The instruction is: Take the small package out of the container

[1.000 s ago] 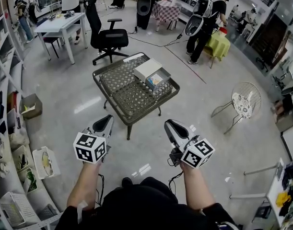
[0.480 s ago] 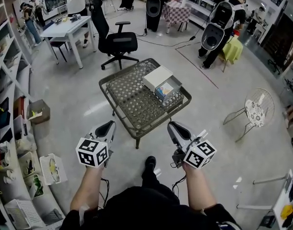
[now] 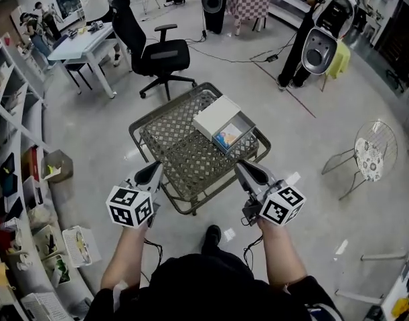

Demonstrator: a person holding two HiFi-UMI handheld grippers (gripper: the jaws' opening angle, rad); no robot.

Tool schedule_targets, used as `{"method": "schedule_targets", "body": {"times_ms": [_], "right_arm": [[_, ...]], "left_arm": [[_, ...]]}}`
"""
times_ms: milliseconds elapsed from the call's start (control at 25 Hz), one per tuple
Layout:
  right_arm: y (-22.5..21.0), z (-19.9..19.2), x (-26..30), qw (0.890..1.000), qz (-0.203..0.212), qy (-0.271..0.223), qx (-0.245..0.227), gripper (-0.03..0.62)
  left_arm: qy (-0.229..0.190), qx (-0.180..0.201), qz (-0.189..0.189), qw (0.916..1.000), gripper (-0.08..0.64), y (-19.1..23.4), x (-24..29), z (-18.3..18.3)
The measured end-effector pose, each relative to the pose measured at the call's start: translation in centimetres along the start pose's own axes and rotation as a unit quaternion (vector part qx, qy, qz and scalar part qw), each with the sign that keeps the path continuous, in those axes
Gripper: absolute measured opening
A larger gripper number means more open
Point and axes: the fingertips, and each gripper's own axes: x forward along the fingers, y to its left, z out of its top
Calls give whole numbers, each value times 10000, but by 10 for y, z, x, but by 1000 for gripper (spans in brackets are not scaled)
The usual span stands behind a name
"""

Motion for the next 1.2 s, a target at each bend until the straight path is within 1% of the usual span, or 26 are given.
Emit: {"method": "schedule_targets", "body": {"times_ms": [160, 360, 680, 840, 960, 1160, 1200], "right_arm": [[-38, 20, 15, 10000, -24, -24, -83, 51], [-60, 19, 29, 9999, -75, 67, -1, 51], [-94, 19, 59, 9990, -373, 264, 11, 51], [-111, 24, 79, 9977, -575, 335, -88, 51], [-122, 23, 93, 9961, -755, 428, -158, 51], [-135, 7, 109, 9918, -946, 813, -275, 53], [-140, 3, 112, 9908, -957, 913, -281, 68]], "left_arm": [[-26, 95, 34, 9999, 28, 3, 34, 18], [-1, 68, 40, 10000, 28, 13, 58, 26], [60, 52, -346, 9994, 27, 26, 113, 38], [32, 148, -494, 9987, 26, 41, 138, 53], [58, 192, -644, 9977, 26, 50, 153, 56], [189, 176, -885, 9957, 28, 56, 175, 50], [232, 155, -907, 9955, 28, 56, 180, 48]]}}
